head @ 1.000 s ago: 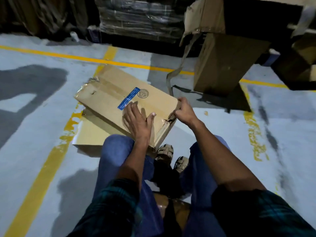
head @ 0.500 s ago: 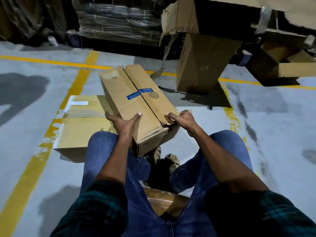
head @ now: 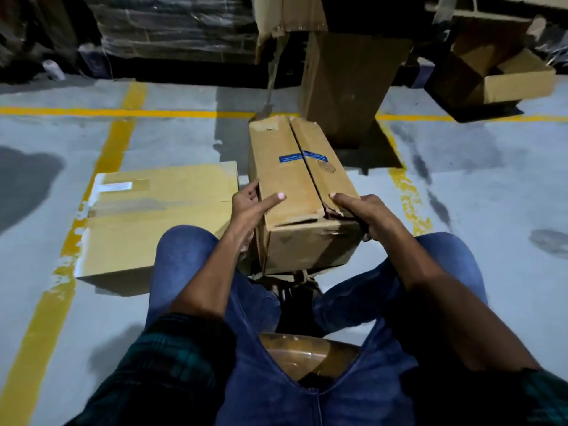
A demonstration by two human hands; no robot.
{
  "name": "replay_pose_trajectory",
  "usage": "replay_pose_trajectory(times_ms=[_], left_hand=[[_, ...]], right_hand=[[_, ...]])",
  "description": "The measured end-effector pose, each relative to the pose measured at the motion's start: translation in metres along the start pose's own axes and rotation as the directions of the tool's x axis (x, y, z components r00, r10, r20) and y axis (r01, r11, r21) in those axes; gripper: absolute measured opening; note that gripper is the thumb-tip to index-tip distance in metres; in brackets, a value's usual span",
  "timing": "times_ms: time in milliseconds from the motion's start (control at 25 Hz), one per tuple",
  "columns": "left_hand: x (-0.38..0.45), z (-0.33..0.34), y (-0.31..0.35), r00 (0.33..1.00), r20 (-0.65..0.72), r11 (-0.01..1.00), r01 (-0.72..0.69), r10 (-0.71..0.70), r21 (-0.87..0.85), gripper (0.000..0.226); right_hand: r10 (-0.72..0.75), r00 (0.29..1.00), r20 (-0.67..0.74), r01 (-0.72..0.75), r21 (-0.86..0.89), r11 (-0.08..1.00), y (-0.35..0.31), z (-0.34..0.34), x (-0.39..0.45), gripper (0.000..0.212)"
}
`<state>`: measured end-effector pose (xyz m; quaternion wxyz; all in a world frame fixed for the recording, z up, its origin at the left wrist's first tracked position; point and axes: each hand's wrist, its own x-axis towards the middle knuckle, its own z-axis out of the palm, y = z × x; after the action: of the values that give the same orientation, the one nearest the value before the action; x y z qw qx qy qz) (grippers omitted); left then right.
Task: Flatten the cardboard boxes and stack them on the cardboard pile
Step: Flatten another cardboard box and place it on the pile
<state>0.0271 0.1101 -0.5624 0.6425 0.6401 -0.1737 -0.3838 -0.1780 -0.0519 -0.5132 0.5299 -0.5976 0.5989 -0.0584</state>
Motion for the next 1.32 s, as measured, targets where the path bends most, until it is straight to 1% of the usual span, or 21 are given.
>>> replay_pose_trajectory(times_ms=[80, 160, 200, 280, 360, 440, 520, 600, 640, 720, 760, 800, 880, 920, 960, 1040, 1080, 1160, 1200, 1240, 1320], left_hand=[[0.01, 0.011, -0.006, 0.999, 0.001, 0.999, 0.037, -0.037, -0.005, 0.072], [0.012, 0.019, -0.018, 0.993, 0.03, 0.993, 0.115, -0.114, -0.037, 0.069], [0.013, 0.024, -0.026, 0.987, 0.042, 0.986, 0.16, -0.158, -0.036, 0.069], [0.015, 0.032, -0.04, 0.977, 0.046, 0.978, 0.208, -0.207, -0.009, 0.064], [0.02, 0.042, -0.042, 0.976, 0.018, 0.976, 0.216, -0.215, -0.029, 0.056], [0.024, 0.05, -0.039, 0.98, -0.033, 0.981, 0.194, -0.194, -0.015, 0.048], [0.024, 0.054, -0.038, 0.982, -0.082, 0.985, 0.171, -0.169, 0.019, 0.044], [0.024, 0.053, -0.04, 0.967, -0.138, 0.974, 0.222, -0.214, 0.046, 0.043], [0.022, 0.052, -0.04, 0.939, -0.13, 0.946, 0.323, -0.319, 0.014, 0.04], [0.015, 0.047, -0.036, 0.817, 0.002, 0.815, 0.574, -0.576, -0.078, 0.032], [0.01, 0.044, -0.035, 0.762, 0.067, 0.759, 0.647, -0.644, -0.074, 0.032], [0.009, 0.04, -0.038, 0.739, 0.119, 0.741, 0.671, -0.663, -0.039, 0.034], [0.005, 0.037, -0.043, 0.751, 0.189, 0.768, 0.64, -0.633, 0.026, 0.033], [0.004, 0.036, -0.044, 0.762, 0.215, 0.785, 0.619, -0.61, 0.032, 0.029], [0.003, 0.037, -0.043, 0.773, 0.232, 0.799, 0.6, -0.591, 0.035, 0.026], [0.007, 0.04, -0.042, 0.791, 0.238, 0.819, 0.574, -0.564, 0.032, 0.027], [0.01, 0.04, -0.044, 0.807, 0.235, 0.834, 0.55, -0.541, 0.032, 0.036], [0.018, 0.043, -0.052, 0.86, 0.188, 0.879, 0.473, -0.474, 0.053, 0.068], [0.022, 0.047, -0.054, 0.892, 0.141, 0.902, 0.418, -0.429, 0.106, 0.08], [0.024, 0.05, -0.06, 0.921, 0.108, 0.917, 0.352, -0.375, 0.187, 0.084], [0.022, 0.057, -0.068, 0.94, 0.102, 0.897, 0.272, -0.325, 0.349, 0.09]], right_hand=[[0.042, 0.999, -0.024, -0.041, 0.025, 0.999, 0.003, -0.006, 0.004, 0.074], [0.083, 0.994, -0.064, -0.082, 0.015, 0.997, 0.016, -0.004, 0.009, 0.088], [0.099, 0.992, -0.078, -0.098, 0.013, 0.995, 0.027, -0.003, 0.014, 0.089], [0.112, 0.988, -0.11, -0.112, 0.004, 0.994, 0.047, -0.002, 0.023, 0.08], [0.12, 0.979, -0.163, -0.116, 0.037, 0.993, 0.053, -0.005, 0.03, 0.08], [0.099, 0.978, -0.185, -0.089, 0.06, 0.994, 0.049, -0.006, 0.037, 0.089], [0.051, 0.982, -0.179, -0.05, 0.006, 0.999, 0.042, -0.002, 0.04, 0.095], [0.045, 0.985, -0.168, -0.045, 0.003, 0.999, 0.037, 0.001, 0.038, 0.092], [0.069, 0.987, -0.143, -0.064, 0.039, 0.997, 0.036, 0.001, 0.037, 0.087], [0.155, 0.987, -0.047, -0.151, 0.085, 0.985, 0.033, -0.005, 0.03, 0.063], [0.218, 0.976, 0.019, -0.218, 0.058, 0.974, 0.032, -0.008, 0.025, 0.05], [0.275, 0.959, 0.067, -0.276, 0.005, 0.961, 0.033, -0.011, 0.024, 0.049], [0.33, 0.938, 0.109, -0.324, -0.074, 0.943, 0.037, -0.015, 0.017, 0.068], [0.313, 0.942, 0.119, -0.305, -0.081, 0.949, 0.042, -0.017, 0.015, 0.082], [0.268, 0.955, 0.127, -0.261, -0.07, 0.963, 0.047, -0.019, 0.014, 0.09], [0.128, 0.981, 0.144, -0.124, -0.035, 0.992, 0.053, -0.025, 0.01, 0.086], [0.04, 0.988, 0.147, -0.043, 0.022, 0.999, 0.056, -0.026, 0.012, 0.085], [-0.116, 0.986, 0.117, 0.101, 0.131, 0.986, 0.066, -0.026, 0.023, 0.093], [-0.141, 0.987, 0.077, 0.129, 0.137, 0.982, 0.072, -0.022, 0.032, 0.098], [-0.124, 0.992, 0.039, 0.119, 0.101, 0.988, 0.075, -0.018, 0.039, 0.1], [-0.095, 0.994, -0.052, 0.093, -0.036, 0.995, 0.085, -0.006, 0.05, 0.086]])
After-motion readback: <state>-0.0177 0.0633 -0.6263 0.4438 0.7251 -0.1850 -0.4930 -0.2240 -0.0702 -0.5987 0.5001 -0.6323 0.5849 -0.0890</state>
